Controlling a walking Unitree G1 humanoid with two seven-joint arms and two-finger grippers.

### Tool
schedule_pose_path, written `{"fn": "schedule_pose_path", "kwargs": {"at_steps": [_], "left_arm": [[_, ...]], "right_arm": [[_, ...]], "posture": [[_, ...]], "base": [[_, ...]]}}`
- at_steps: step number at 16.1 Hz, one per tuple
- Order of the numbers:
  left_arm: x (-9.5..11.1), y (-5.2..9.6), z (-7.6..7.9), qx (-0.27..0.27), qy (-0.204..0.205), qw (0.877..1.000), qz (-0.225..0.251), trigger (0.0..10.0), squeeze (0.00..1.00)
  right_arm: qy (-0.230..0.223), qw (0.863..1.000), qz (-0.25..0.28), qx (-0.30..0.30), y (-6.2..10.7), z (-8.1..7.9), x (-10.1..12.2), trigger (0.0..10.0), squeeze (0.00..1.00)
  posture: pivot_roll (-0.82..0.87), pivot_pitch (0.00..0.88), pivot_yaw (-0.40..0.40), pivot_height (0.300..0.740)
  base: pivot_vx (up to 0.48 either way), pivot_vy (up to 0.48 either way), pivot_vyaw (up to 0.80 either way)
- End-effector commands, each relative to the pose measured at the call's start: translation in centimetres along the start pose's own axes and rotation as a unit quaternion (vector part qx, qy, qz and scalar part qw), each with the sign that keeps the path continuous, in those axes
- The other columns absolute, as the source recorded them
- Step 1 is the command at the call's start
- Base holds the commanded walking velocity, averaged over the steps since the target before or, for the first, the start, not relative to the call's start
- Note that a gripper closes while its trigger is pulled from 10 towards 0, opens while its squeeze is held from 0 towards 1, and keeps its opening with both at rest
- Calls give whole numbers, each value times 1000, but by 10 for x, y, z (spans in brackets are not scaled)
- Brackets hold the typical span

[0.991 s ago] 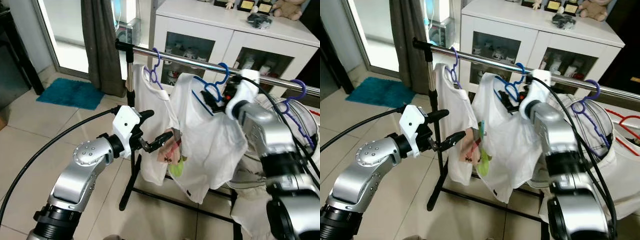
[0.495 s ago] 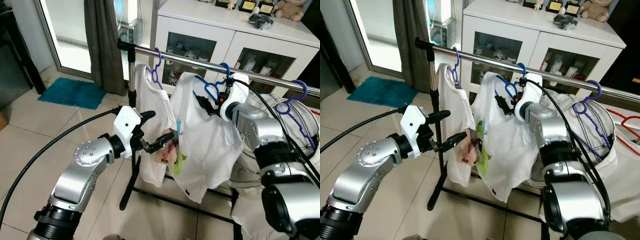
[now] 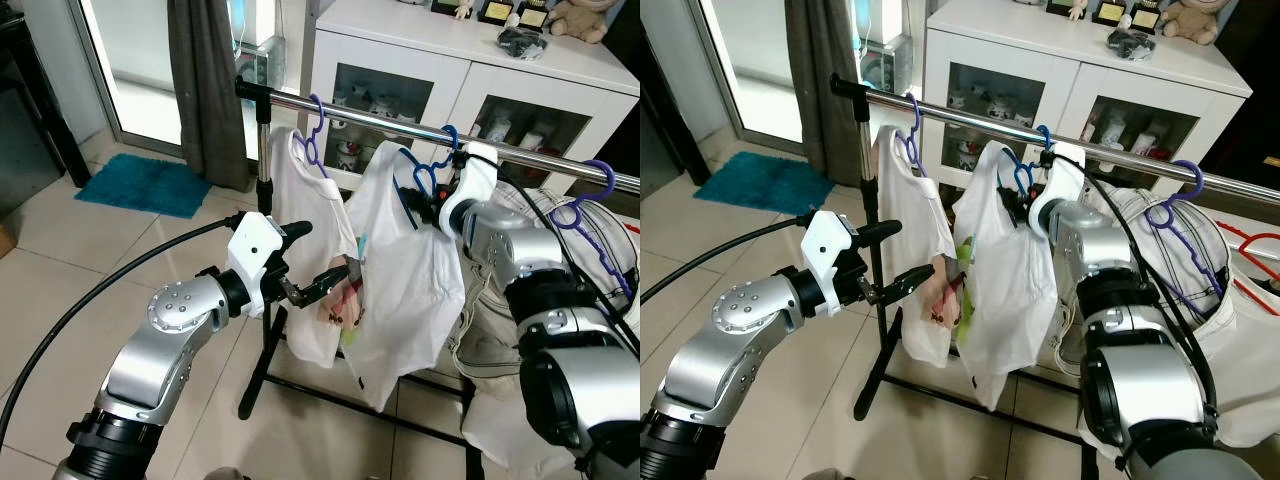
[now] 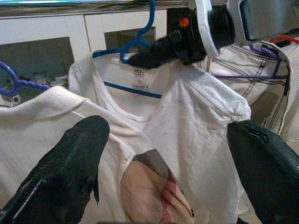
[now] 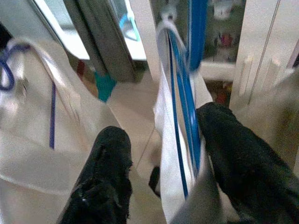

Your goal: Hang hanger

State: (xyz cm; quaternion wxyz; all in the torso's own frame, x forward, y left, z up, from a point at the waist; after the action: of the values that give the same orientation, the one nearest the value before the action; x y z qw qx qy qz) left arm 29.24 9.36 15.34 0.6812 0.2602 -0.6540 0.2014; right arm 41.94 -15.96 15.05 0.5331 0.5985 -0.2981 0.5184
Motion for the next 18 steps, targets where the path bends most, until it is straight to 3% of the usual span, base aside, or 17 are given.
{"fn": "schedule_pose_path", "kwargs": {"at_steps": [1, 2, 5, 6, 7, 9, 10, 11, 12, 18], "left_arm": [[1, -1, 6, -14, -4, 1000, 0, 10000, 0], [1, -1, 6, -14, -5, 1000, 0, 10000, 0], [1, -1, 6, -14, -6, 1000, -2, 10000, 0], [1, -1, 6, -14, -6, 1000, -2, 10000, 0], [1, -1, 5, -14, -7, 1000, -2, 10000, 0], [1, -2, 6, -15, -8, 1000, -3, 10000, 0], [1, -2, 6, -15, -9, 1000, -3, 10000, 0], [1, -2, 5, -14, -9, 1000, -3, 10000, 0], [1, -2, 5, -13, -10, 1000, -3, 10000, 0], [1, -4, 5, -12, -10, 1000, -1, 10000, 0]], "right_arm": [[2, 1000, 12, -10, 1, 7, 8, 4549, 0], [11, 1000, 17, -10, 1, 7, 10, 10000, 0], [7, 1000, 26, -12, 1, 7, 13, 10000, 0], [2, 1000, 27, -10, 0, 6, 13, 10000, 361], [-2, 1000, 30, -9, 0, 5, 14, 10000, 1000], [2, 999, 30, -17, -1, 4, 15, 10000, 1000], [3, 999, 29, -19, -2, 4, 16, 10000, 0], [1, 999, 30, -17, -2, 3, 16, 10000, 0], [-1, 999, 30, -15, -3, 3, 16, 196, 0], [2, 1000, 24, -18, -4, 4, 15, 0, 0]], "posture": [[-13, 0, -111, 740], [-13, 0, -110, 740], [-13, 0, -109, 740], [-13, 0, -109, 740], [-13, 0, -109, 740], [-13, 0, -109, 740], [-13, 0, -108, 740], [-13, 0, -108, 740], [-11, 0, -112, 740], [-13, 0, -116, 740]], "base": [[0, 0, 0], [0, 0, 0], [0, 0, 0], [0, 0, 0], [0, 0, 0], [0, 0, 0], [0, 0, 0], [0, 0, 0], [0, 0, 0], [0, 0, 0]]}}
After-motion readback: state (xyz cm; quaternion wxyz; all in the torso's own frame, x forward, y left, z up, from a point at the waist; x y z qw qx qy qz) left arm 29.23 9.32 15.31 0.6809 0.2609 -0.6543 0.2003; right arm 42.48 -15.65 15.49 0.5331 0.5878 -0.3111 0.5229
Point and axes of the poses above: a point about 5 cm out from each wrist's last joint towards the gripper, its own y axis pointing back from the gripper into the wrist, its own x axis along the axis of the wrist's last joint, z = x × y, the point moved 3 cm from there along -y, pointing out of the wrist towards the gripper, and after that the axes turned 8 degrees about y, right-handed, at the moved point
